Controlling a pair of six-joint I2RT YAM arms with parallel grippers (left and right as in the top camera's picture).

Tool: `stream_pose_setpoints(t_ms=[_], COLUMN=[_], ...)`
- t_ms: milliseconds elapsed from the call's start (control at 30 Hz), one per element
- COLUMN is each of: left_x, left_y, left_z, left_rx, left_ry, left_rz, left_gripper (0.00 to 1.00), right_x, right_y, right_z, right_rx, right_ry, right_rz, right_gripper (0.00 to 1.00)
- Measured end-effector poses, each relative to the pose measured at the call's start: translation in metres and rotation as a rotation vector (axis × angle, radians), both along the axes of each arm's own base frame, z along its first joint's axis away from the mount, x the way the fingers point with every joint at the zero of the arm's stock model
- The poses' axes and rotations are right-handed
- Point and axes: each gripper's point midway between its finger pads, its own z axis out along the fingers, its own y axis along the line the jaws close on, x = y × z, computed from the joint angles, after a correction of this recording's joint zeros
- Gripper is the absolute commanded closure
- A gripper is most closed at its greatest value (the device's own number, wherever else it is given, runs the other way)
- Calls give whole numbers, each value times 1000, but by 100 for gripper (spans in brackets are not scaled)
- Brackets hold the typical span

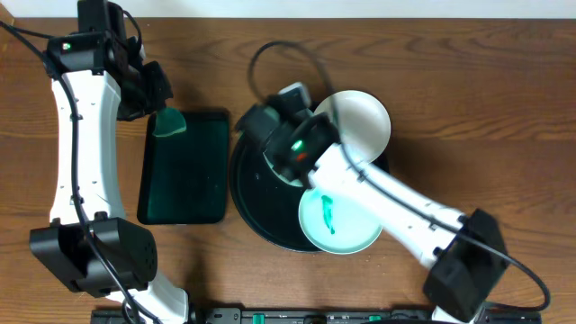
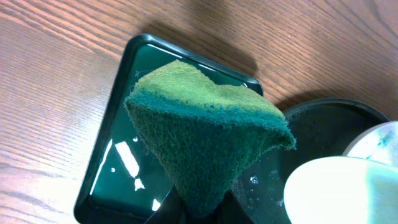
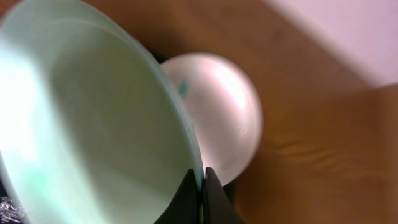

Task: Clean dirty plates on tray and stack at the side
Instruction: 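Lift the mint-green plate with the right gripper and carry it right, then lower the plate onto the table and open the right gripper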

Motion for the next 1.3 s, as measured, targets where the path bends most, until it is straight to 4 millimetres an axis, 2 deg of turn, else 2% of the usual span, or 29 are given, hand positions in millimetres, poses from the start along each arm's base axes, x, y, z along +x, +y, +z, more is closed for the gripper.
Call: stream_pose_setpoints(t_ms=[100,167,233,300,367,500,533,667,700,733,800,900,1100,1300], left_x=[1,2,3,3,3,3,3,4,3,3,4,4,5,5], left_y=[-7,-14,-23,-29,-32,-32,-32,-32,-32,-32,-32,-32,-30,-29], left_z=[0,0,0,1,1,1,1,1,1,1,1,1,1,1], left_rx=[-1,-1,-1,-1,-1,-1,-1,-1,-1,-1,-1,0,10,14], left_ry=[0,-2,-6,-7,-7,-8,-8,-8,-8,-8,-8,-12,-13,-13], left_rz=[-15,-33,-55,-71,-78,-78,-77,-77,-77,-78,-77,-77,-74,-73], left_gripper=[92,93,93,93,93,93,93,93,93,93,93,93,93,93], right_x=[12,18,26,32,35,35,35,28,27,23,19,15,-5,-28], right_y=[-15,-27,-49,-79,-119,-188,-209,-271,-280,-300,-323,-341,-339,-352], right_z=[-12,-9,4,19,36,47,47,40,38,31,17,-13,-83,-126], right_rx=[174,287,423,530,623,747,770,807,810,803,786,766,734,642], right_ry=[137,195,235,246,245,248,247,237,233,227,215,212,279,291], right_rz=[-43,-70,-114,-171,-251,-394,-438,-569,-589,-631,-684,-724,-752,-810], right_gripper=[99,99,99,99,99,99,99,99,99,99,99,99,99,99])
